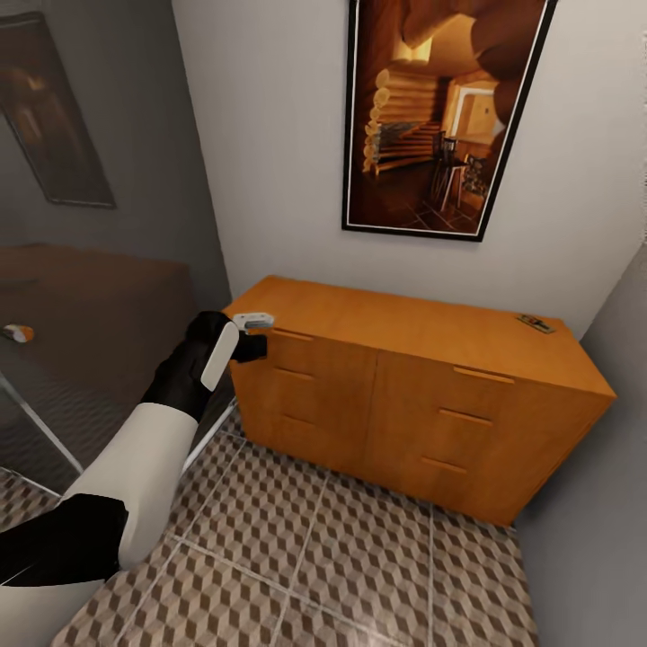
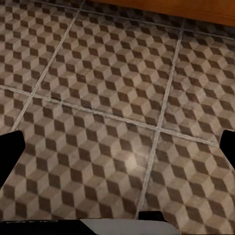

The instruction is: Take the four mousetraps from the cabinet in the bathroom and place them on the bathroom floor. Make sure all four end up on the same floor surface, and ensure that at least two of them are either under or directly next to the same bathroom sink.

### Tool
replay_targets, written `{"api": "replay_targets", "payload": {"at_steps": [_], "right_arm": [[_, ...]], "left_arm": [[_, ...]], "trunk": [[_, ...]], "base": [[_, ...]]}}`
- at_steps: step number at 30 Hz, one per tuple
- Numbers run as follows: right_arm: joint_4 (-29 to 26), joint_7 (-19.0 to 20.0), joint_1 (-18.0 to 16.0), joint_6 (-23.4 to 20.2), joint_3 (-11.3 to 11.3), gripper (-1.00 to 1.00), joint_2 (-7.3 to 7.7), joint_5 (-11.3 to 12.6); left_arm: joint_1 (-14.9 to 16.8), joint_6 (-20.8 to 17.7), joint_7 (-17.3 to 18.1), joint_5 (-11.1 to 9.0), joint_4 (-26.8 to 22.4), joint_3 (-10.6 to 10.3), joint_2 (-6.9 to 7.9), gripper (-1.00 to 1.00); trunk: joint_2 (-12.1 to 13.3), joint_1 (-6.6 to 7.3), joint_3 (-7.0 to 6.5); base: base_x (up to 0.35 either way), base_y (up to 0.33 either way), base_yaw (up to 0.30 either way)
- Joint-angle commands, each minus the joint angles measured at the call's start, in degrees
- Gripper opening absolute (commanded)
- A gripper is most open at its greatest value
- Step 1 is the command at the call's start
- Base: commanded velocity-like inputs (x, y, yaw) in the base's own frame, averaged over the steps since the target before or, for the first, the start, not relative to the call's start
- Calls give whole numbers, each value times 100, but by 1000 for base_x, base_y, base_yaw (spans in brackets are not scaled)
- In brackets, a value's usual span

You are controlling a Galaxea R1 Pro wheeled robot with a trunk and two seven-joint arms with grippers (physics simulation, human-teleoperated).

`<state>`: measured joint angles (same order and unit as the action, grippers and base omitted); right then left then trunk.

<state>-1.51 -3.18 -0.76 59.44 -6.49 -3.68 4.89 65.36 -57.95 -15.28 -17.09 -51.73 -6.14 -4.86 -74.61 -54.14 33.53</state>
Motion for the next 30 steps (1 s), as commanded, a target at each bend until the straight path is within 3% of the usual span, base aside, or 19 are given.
{"api": "replay_targets", "payload": {"at_steps": [1,13,18,21,23,24,26,27,28,30], "right_arm": [[2,-25,-3,15,-54,100,-1,47],[2,-25,-3,15,-48,100,-1,47],[2,-25,-3,15,-45,100,2,47],[-6,-32,-3,15,-37,100,32,50],[-15,-42,-3,15,-32,100,83,53],[-25,-53,-3,17,-29,100,114,55],[-35,-63,-3,13,-18,100,193,65],[-42,-67,-3,11,-8,100,268,73],[-69,-73,-3,13,-2,100,302,80],[-180,-85,-3,5,1,100,345,85]], "left_arm": [[3,-14,-54,-58,-4,-10,3,-100],[-3,4,-50,-58,79,-10,11,-100],[-167,66,-31,-52,600,-10,27,-100],[-418,527,-21,-47,1146,-13,28,-100],[-603,1265,30,-40,1693,-38,34,-100],[-753,2129,173,-25,2451,-224,43,-100],[-879,3295,417,-18,3553,-705,57,-100],[-934,4073,573,-16,4292,-975,53,-100],[-966,4553,685,-17,4760,-1093,47,-100],[-1052,5043,882,-20,5181,-1195,64,-100]], "trunk": [[-3,3,5],[-3,3,5],[-3,3,5],[-3,3,5],[-3,3,5],[-3,3,5],[-3,3,5],[-3,3,5],[-3,3,5],[-3,3,5]], "base": [[-293,136,0],[-140,63,0],[-3,1,0],[0,0,0],[0,0,0],[0,0,0],[0,0,0],[0,0,0],[0,0,0],[0,0,0]]}}
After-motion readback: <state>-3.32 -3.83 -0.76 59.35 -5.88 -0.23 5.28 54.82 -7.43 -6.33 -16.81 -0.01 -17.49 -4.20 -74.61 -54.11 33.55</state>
